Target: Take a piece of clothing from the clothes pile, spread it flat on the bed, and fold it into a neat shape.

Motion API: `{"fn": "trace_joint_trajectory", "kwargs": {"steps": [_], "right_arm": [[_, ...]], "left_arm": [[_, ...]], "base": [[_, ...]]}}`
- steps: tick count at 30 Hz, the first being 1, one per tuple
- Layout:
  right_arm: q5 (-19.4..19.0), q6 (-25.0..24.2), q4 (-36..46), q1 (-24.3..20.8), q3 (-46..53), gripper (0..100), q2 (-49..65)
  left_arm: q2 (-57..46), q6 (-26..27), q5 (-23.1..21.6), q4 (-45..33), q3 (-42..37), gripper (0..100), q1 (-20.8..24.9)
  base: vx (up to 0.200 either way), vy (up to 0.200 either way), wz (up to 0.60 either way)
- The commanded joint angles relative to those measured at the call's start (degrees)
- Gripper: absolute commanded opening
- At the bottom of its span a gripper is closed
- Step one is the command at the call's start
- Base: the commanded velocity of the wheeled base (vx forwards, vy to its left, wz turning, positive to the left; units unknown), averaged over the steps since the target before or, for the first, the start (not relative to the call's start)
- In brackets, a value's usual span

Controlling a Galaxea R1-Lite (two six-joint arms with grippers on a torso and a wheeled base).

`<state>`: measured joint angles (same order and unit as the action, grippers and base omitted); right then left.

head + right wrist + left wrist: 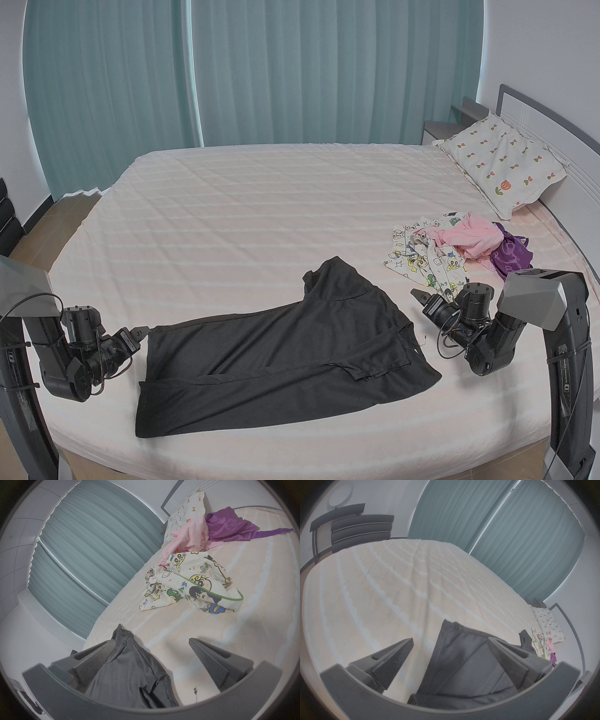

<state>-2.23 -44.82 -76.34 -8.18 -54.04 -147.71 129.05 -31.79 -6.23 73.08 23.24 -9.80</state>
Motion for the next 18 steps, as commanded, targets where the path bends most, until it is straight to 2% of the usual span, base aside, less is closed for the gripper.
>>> {"fn": "trace_joint_trajectory", "kwargs": {"steps": [1, 2, 6, 11, 18], "right_arm": [[-0.1, 0.0, 0.0, -0.1, 0.3, 100, -0.2], [0.0, 0.0, 0.0, -0.3, 0.3, 100, -0.4], [0.0, 0.0, -0.2, -0.5, 0.4, 100, -0.5], [0.0, 0.0, -0.2, -0.6, 0.4, 100, -0.3], [0.1, 0.1, 0.1, -0.6, -0.4, 100, -0.1]], "left_arm": [[2.4, -0.5, 1.7, -0.2, 4.2, 100, 1.7], [4.5, -0.5, 3.0, -0.6, 6.6, 100, 2.6], [7.8, -0.5, 3.7, -2.2, 11.8, 100, 3.4], [11.6, -0.6, 4.1, -10.6, 21.7, 100, 4.1], [15.3, -0.6, 4.6, -11.1, 25.4, 100, 4.2]], "base": [[0.000, 0.000, 0.00], [0.000, 0.000, 0.00], [0.000, 0.000, 0.00], [0.000, 0.000, 0.00], [0.000, 0.000, 0.00]]}}
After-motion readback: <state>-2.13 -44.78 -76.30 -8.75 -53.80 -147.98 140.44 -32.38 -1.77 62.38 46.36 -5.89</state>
